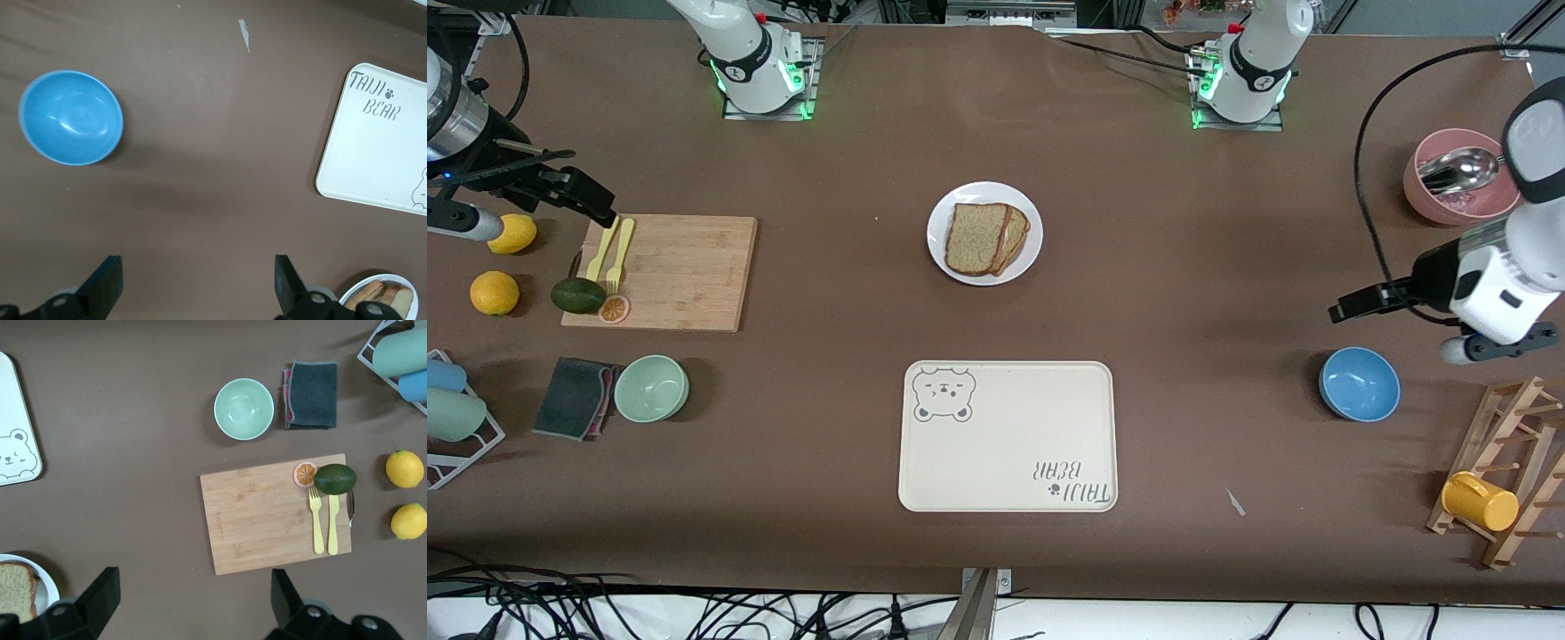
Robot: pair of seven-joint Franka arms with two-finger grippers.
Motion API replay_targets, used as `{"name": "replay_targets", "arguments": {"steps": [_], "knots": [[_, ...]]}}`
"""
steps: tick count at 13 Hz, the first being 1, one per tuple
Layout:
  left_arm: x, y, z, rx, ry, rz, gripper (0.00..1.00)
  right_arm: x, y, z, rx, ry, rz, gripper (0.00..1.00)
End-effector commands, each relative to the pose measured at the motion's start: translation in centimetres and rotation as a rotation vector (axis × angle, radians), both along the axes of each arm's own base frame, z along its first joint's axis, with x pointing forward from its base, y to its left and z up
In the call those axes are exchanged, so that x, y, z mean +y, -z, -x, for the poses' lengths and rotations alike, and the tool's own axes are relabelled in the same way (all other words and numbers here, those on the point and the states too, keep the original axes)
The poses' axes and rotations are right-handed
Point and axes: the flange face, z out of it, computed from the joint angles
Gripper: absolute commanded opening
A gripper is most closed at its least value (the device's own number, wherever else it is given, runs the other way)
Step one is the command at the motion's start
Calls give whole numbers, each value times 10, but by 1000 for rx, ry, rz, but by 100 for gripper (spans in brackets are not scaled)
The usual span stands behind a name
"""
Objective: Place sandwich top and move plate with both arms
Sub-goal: 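Reach the left gripper to the white plate rim and grasp it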
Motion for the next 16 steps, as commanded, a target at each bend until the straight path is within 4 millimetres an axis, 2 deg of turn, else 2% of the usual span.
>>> {"name": "replay_targets", "arguments": {"steps": [1,3,6,8,10,11,12,13,16], "knots": [[-25,44,22,5,-24,77,100,-4,3,-1,-6,-23,-36,100],[-51,77,31,-23,-56,194,100,1,2,0,-3,-24,-55,100],[-73,101,56,17,-40,260,100,2,0,0,-16,-19,-56,100],[-109,133,84,46,-13,250,100,3,-3,1,-22,-21,-56,100],[-154,168,120,38,31,245,100,1,-3,1,-23,-20,-57,100],[-180,178,135,40,36,279,100,0,-3,0,-23,-23,-56,100],[-192,188,147,17,13,293,100,1,-4,1,-25,-26,-56,100],[-213,194,159,-6,1,312,100,3,-4,1,-25,-27,-56,100],[-259,200,179,2,-6,395,100,6,0,-2,-17,-27,-57,100]]}}
